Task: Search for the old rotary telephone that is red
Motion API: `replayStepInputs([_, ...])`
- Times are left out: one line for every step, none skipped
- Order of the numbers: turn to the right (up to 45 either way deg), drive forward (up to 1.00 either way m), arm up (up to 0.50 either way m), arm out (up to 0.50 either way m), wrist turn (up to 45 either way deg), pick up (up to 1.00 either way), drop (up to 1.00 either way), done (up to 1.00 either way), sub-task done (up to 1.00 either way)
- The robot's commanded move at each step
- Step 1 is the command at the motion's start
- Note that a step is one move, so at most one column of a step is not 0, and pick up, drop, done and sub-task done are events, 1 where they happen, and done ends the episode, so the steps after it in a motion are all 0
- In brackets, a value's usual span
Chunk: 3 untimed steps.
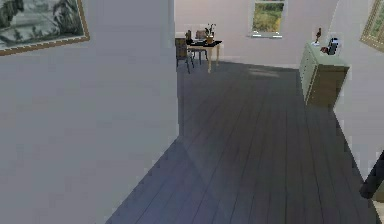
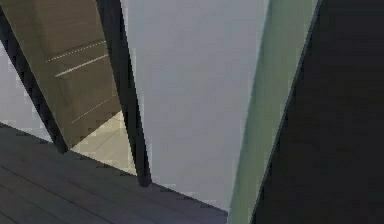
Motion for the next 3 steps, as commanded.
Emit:
replayStepInputs([-9.0, 0.0, 0.0, 0.0, 0.0, 0.0, 0.0, 0.0, 0.0])
replayStepInputs([0.0, 0.3, 0.0, 0.0, 0.0, 0.0, 0.0, 0.0, 0.0])
replayStepInputs([33.0, 0.0, 0.0, 0.0, 0.0, 0.0, 0.0, 0.0, 0.0])
